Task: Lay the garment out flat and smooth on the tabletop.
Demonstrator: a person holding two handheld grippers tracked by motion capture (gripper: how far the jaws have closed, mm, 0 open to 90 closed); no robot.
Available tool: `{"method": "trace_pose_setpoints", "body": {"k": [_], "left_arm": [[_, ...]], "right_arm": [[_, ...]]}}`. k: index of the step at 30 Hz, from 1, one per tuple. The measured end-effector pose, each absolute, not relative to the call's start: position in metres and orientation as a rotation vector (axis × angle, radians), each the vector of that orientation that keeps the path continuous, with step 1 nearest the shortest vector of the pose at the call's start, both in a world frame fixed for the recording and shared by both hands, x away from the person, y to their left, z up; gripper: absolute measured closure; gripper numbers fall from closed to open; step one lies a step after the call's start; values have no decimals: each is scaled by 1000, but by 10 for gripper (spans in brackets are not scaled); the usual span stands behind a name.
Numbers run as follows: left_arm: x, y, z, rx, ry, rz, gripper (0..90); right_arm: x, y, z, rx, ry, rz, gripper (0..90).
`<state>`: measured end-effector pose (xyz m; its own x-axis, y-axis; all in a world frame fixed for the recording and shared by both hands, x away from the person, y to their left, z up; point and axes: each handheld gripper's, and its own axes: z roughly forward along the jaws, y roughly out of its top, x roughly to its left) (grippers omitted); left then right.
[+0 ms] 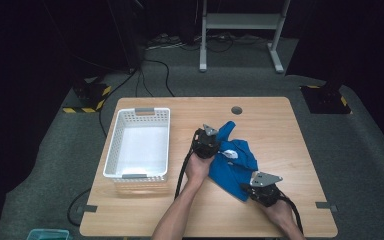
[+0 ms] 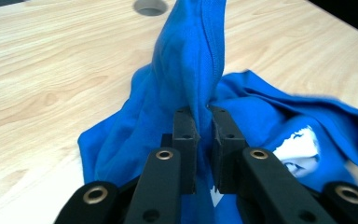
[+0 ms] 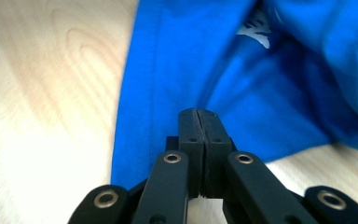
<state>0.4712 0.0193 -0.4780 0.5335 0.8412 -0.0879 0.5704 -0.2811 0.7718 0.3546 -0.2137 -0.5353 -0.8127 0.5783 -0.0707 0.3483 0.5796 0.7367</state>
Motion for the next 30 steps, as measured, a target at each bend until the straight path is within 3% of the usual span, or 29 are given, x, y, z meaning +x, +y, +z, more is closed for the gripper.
{"method": "trace_pose_setpoints", "body": {"k": [2, 6, 9, 13, 23, 30], "left_arm": [[474, 18, -482, 1990, 1160, 428, 801], [475, 14, -492, 2010, 1148, 412, 705], [466, 14, -493, 2009, 1129, 440, 539], [454, 20, -492, 1998, 1119, 470, 476], [414, 48, -490, 1973, 1128, 510, 449], [409, 36, -509, 2075, 1089, 486, 486]], "right_arm": [[353, -217, -535, 762, 2524, 1079, 885], [355, -217, -534, 791, 2508, 1068, 773], [362, -218, -532, 855, 2453, 1065, 666], [365, -219, -528, 884, 2401, 1074, 639], [374, -222, -510, 903, 2291, 1104, 596], [386, -211, -504, 898, 2257, 1101, 563]]}}
